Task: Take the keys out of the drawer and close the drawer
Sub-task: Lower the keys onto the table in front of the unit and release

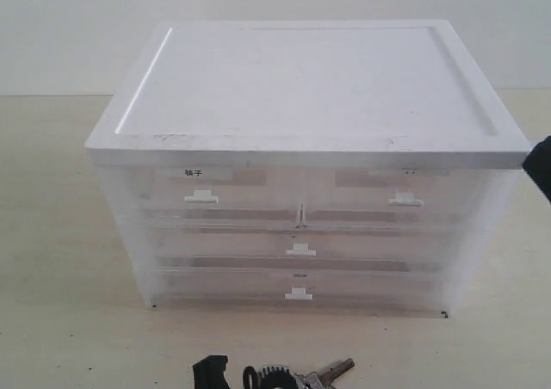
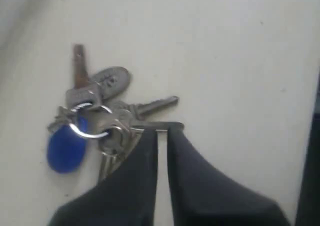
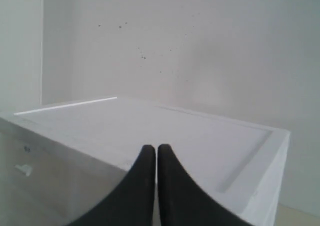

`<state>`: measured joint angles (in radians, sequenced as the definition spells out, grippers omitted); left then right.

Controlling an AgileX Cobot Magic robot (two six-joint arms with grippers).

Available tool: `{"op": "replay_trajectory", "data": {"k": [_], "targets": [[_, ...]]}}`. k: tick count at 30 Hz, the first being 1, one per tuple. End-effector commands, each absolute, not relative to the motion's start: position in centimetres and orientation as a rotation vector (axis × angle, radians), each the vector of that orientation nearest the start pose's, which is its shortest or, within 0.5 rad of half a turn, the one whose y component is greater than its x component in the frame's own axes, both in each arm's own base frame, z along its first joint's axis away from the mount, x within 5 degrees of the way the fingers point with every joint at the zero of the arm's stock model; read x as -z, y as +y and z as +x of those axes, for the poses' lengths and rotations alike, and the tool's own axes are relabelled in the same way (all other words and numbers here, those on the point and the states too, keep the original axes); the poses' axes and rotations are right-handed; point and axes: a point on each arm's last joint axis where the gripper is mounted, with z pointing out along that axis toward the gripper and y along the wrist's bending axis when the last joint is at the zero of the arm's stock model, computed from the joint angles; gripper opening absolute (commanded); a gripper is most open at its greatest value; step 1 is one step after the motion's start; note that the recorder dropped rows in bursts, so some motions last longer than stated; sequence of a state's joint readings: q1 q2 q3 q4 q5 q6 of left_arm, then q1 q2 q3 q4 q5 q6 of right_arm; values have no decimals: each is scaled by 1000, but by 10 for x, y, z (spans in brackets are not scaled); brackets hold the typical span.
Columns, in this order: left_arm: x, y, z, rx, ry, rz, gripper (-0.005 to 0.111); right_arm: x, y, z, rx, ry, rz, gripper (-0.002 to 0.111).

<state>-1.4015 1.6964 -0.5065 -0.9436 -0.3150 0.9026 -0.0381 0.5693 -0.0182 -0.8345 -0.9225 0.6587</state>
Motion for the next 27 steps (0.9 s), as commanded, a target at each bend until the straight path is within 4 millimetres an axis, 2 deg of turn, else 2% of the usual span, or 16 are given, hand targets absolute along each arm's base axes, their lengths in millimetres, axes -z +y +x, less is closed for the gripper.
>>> {"op": "replay_trajectory", "data": {"k": [1,6,11,15,20,23,27], "targets": [[-103,-259,87,271,2044,1458,4,-236,45,81,-397,1291,-395,0],[-87,-259,105,246,2157,1440,4,-239,45,76,-400,1263,-387,0],[-88,-267,140,199,2173,1248,4,-239,45,76,-407,1265,-383,0],[-87,-265,154,183,2190,1187,4,-238,45,76,-403,1269,-397,0],[-92,-267,152,195,2165,1197,4,-238,45,76,-405,1270,-396,0],[-105,-272,145,232,2117,1206,4,-238,45,76,-405,1270,-396,0],[-130,-280,126,313,2020,1228,4,-238,46,76,-407,1272,-398,0]]}}
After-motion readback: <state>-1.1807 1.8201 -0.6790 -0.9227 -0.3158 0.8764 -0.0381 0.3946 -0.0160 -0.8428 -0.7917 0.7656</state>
